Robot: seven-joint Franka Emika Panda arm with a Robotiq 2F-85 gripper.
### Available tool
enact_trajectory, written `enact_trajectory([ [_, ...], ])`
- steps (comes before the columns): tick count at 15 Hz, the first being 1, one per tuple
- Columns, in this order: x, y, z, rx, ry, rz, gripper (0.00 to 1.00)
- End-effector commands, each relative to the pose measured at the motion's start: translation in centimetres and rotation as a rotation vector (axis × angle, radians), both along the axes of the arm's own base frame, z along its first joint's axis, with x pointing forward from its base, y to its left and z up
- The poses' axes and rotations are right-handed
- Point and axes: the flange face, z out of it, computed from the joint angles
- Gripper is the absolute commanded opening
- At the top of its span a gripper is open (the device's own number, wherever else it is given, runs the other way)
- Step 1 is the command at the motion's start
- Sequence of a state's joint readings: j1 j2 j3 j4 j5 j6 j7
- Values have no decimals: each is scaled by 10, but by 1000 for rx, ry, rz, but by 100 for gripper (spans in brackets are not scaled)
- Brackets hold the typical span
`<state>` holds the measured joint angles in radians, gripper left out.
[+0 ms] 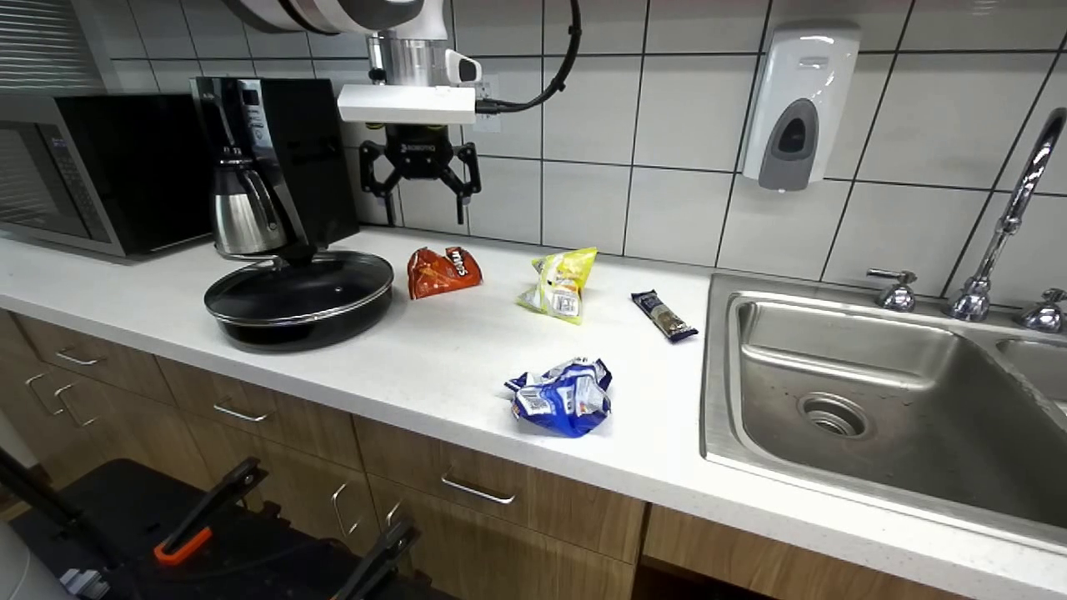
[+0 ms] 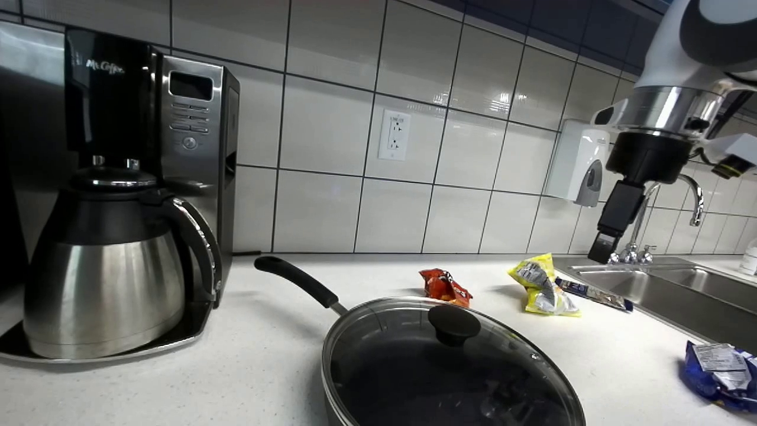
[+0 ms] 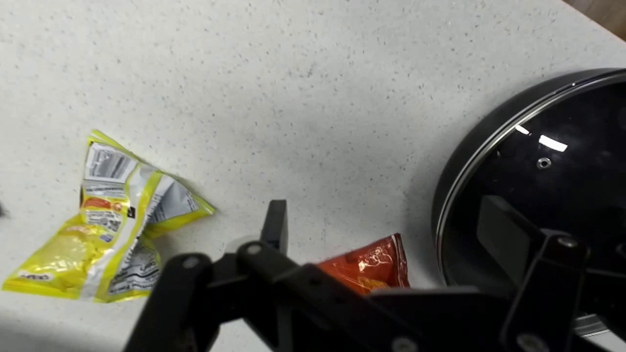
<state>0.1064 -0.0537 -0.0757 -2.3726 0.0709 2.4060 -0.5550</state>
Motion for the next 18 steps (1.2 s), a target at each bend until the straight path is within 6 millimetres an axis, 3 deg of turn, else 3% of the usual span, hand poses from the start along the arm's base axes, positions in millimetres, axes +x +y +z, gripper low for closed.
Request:
enact_trajectory([
  [1,28,23,-1,32,1,80,100],
  [11,55,94,-10,54,20,137,100],
  [15,59,110,-12,53,33,137,100],
  [18,54,107,-18,58,18,145,100],
])
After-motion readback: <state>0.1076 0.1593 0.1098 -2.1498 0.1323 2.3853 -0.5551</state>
